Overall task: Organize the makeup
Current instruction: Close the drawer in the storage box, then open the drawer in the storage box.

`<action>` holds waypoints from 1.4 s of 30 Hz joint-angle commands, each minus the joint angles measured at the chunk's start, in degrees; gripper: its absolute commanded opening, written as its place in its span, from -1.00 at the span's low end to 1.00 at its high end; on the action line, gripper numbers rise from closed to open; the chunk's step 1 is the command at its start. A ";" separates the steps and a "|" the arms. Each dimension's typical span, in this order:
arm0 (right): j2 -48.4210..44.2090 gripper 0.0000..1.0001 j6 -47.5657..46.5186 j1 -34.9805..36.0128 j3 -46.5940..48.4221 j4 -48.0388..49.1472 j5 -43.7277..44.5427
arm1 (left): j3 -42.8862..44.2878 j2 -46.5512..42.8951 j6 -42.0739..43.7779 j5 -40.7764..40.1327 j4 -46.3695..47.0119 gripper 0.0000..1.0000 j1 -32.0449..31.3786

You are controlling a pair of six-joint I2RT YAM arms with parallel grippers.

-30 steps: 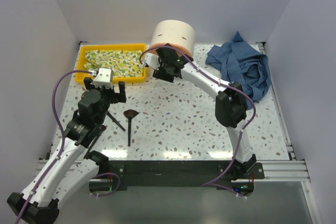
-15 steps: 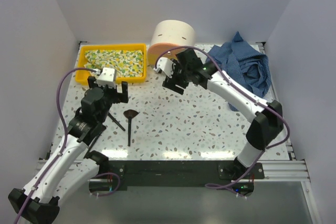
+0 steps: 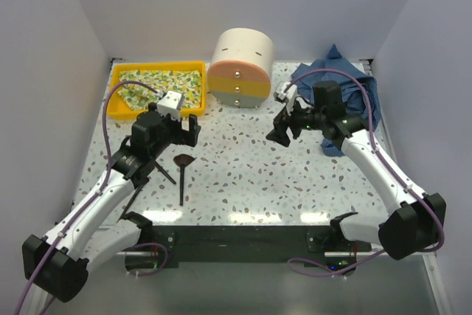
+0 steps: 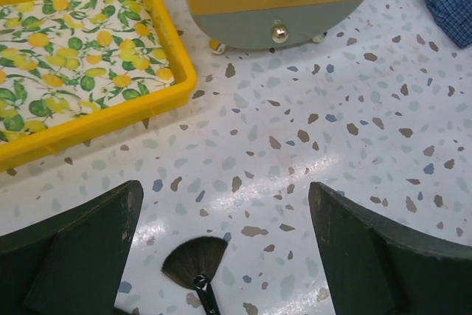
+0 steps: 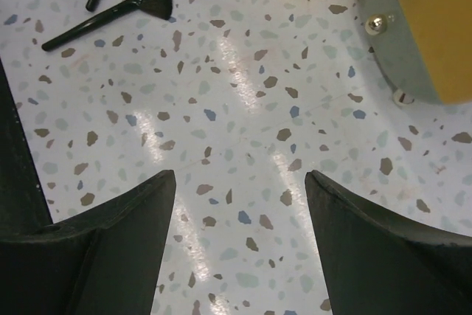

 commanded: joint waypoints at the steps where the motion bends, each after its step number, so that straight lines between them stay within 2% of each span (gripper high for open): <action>1: -2.90 0.50 6.63 -3.85 -4.80 11.30 -9.70 | 2.84 2.56 -6.30 7.47 5.44 1.00 0.23; 7: -3.95 0.50 9.00 -5.79 -8.50 15.26 -11.98 | -1.12 6.96 -15.78 11.87 14.75 1.00 0.23; 13: -4.83 0.50 8.65 -6.67 -9.29 15.70 -12.77 | -4.63 11.88 -20.54 13.19 21.70 1.00 0.23; 26: -4.66 0.51 8.30 -6.93 -9.99 16.05 -13.74 | -5.87 21.46 -25.73 17.76 31.63 1.00 -0.12; 42: -4.66 0.50 7.95 -7.11 -9.91 15.79 -14.01 | -1.91 32.36 -28.46 16.18 36.56 1.00 -3.90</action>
